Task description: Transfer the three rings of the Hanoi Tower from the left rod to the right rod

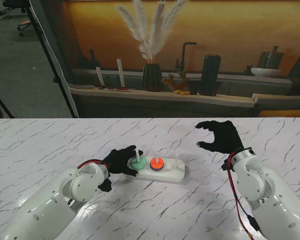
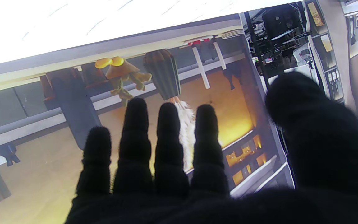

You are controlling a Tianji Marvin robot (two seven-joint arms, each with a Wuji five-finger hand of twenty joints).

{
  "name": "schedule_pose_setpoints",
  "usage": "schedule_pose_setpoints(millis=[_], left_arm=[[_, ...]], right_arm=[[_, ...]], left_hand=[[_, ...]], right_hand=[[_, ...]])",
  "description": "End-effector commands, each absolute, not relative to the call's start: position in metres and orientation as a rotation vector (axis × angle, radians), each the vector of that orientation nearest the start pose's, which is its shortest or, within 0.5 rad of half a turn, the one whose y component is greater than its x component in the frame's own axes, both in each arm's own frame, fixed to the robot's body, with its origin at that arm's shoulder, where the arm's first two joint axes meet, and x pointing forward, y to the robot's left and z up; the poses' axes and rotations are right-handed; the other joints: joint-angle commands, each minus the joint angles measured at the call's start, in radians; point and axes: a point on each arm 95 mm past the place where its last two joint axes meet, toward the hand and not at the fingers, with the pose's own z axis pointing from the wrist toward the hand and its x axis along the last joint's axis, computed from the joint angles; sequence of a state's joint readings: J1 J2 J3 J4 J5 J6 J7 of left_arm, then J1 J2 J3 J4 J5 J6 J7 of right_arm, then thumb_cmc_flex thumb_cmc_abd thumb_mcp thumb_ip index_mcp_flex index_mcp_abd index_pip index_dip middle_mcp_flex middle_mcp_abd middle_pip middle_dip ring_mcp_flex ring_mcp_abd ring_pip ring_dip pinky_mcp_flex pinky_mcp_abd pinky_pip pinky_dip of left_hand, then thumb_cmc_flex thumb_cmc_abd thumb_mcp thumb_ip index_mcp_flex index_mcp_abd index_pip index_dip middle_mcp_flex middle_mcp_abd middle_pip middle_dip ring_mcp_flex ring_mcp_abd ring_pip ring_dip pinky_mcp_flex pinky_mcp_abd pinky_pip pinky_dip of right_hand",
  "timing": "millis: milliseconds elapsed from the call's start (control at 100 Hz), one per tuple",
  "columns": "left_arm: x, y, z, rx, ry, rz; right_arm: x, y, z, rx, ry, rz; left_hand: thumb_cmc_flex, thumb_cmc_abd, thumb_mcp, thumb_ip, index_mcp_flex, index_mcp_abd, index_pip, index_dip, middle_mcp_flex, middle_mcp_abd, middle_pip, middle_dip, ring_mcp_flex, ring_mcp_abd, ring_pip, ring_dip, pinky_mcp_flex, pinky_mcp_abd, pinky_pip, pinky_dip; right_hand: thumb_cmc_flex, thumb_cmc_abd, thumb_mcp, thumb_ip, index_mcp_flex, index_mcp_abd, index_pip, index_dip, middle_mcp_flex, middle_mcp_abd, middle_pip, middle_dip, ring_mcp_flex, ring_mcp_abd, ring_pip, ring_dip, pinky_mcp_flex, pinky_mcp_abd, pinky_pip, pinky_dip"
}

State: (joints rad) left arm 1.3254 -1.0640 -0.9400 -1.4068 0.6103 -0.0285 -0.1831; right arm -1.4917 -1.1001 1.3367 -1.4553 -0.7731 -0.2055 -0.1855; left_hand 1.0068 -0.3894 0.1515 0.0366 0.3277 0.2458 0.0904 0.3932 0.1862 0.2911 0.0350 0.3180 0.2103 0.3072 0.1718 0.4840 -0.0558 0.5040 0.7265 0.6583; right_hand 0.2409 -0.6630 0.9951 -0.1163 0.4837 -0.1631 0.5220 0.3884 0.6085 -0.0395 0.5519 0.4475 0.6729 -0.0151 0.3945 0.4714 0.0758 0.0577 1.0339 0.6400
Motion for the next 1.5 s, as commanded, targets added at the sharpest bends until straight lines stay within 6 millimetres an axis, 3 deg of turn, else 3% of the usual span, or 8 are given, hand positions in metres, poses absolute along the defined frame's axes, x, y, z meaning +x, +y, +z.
schedule_pose_setpoints(millis=[0, 360, 510, 660, 1090, 1240, 1490], left_arm=[[0.426, -0.046, -0.367, -1.558, 1.799, -1.542], [0.426, -0.047, -0.368, -1.573, 1.772, -1.546], [0.426, -0.047, -0.368, -1.574, 1.748, -1.554], [0.425, -0.047, -0.368, -1.598, 1.721, -1.569], [0.425, -0.046, -0.367, -1.598, 1.708, -1.584], [0.425, -0.045, -0.366, -1.594, 1.696, -1.597], [0.426, -0.044, -0.358, -1.574, 1.662, -1.623]], right_arm=[[0.432, -0.056, -0.306, 1.27, 1.205, 1.736], [0.432, -0.056, -0.308, 1.278, 1.212, 1.735], [0.432, -0.056, -0.308, 1.281, 1.212, 1.735], [0.432, -0.055, -0.309, 1.281, 1.213, 1.736], [0.432, -0.055, -0.311, 1.295, 1.213, 1.736], [0.432, -0.055, -0.311, 1.294, 1.215, 1.733], [0.432, -0.055, -0.312, 1.299, 1.218, 1.732]], left_hand=[[0.01, 0.003, 0.016, -0.013, 0.01, -0.003, 0.008, 0.016, 0.008, -0.007, 0.004, 0.02, 0.017, 0.003, 0.018, 0.015, -0.003, 0.025, 0.054, 0.025], [0.062, 0.087, -0.045, -0.012, 0.062, -0.017, 0.045, 0.036, 0.057, -0.008, 0.022, 0.032, 0.058, 0.001, 0.068, 0.058, 0.022, 0.015, 0.17, 0.05], [0.126, 0.189, -0.125, -0.032, 0.085, -0.039, 0.087, 0.083, 0.082, -0.011, 0.032, 0.04, 0.076, 0.001, 0.091, 0.072, 0.033, 0.016, 0.208, 0.045], [0.159, 0.241, -0.156, -0.044, 0.085, -0.048, 0.086, 0.082, 0.083, -0.015, 0.035, 0.039, 0.075, 0.002, 0.095, 0.073, 0.028, 0.017, 0.215, 0.039], [0.197, 0.292, -0.162, -0.047, 0.144, -0.082, 0.133, 0.099, 0.111, -0.026, 0.05, 0.042, 0.092, 0.0, 0.108, 0.078, 0.034, 0.021, 0.227, 0.038], [0.228, 0.262, -0.164, -0.053, 0.156, -0.103, 0.207, 0.196, 0.122, -0.03, 0.057, 0.043, 0.096, -0.002, 0.112, 0.078, 0.034, 0.022, 0.227, 0.032], [0.247, 0.256, -0.162, -0.057, 0.159, -0.113, 0.239, 0.232, 0.127, -0.033, 0.062, 0.043, 0.1, -0.001, 0.116, 0.08, 0.034, 0.027, 0.225, 0.03]], right_hand=[[-0.015, 0.008, -0.001, 0.033, 0.005, -0.025, -0.004, 0.021, 0.011, -0.002, -0.004, -0.01, -0.016, 0.005, 0.0, -0.001, -0.013, 0.322, 0.003, -0.005], [-0.014, 0.01, 0.001, 0.033, 0.004, -0.024, -0.004, 0.02, 0.012, -0.002, -0.004, -0.01, -0.015, 0.004, 0.001, -0.002, -0.011, 0.321, 0.005, -0.005], [-0.013, 0.009, 0.002, 0.033, 0.003, -0.024, -0.004, 0.02, 0.01, -0.001, -0.005, -0.011, -0.015, 0.004, 0.0, -0.002, -0.011, 0.321, 0.006, -0.005], [-0.014, 0.01, 0.002, 0.033, 0.002, -0.023, -0.004, 0.02, 0.01, -0.001, -0.005, -0.011, -0.017, 0.004, 0.0, -0.002, -0.01, 0.321, 0.007, -0.005], [-0.013, 0.01, 0.001, 0.033, 0.001, -0.02, -0.004, 0.019, 0.007, -0.001, -0.005, -0.012, -0.017, 0.004, 0.0, -0.003, -0.011, 0.32, 0.007, -0.005], [-0.014, 0.012, 0.0, 0.034, -0.001, -0.017, -0.005, 0.018, 0.007, 0.0, -0.005, -0.012, -0.018, 0.004, 0.0, -0.003, -0.011, 0.319, 0.007, -0.005], [-0.014, 0.012, -0.001, 0.034, -0.002, -0.012, -0.006, 0.018, 0.007, -0.001, -0.004, -0.012, -0.017, 0.005, 0.001, -0.003, -0.011, 0.32, 0.007, -0.005]])
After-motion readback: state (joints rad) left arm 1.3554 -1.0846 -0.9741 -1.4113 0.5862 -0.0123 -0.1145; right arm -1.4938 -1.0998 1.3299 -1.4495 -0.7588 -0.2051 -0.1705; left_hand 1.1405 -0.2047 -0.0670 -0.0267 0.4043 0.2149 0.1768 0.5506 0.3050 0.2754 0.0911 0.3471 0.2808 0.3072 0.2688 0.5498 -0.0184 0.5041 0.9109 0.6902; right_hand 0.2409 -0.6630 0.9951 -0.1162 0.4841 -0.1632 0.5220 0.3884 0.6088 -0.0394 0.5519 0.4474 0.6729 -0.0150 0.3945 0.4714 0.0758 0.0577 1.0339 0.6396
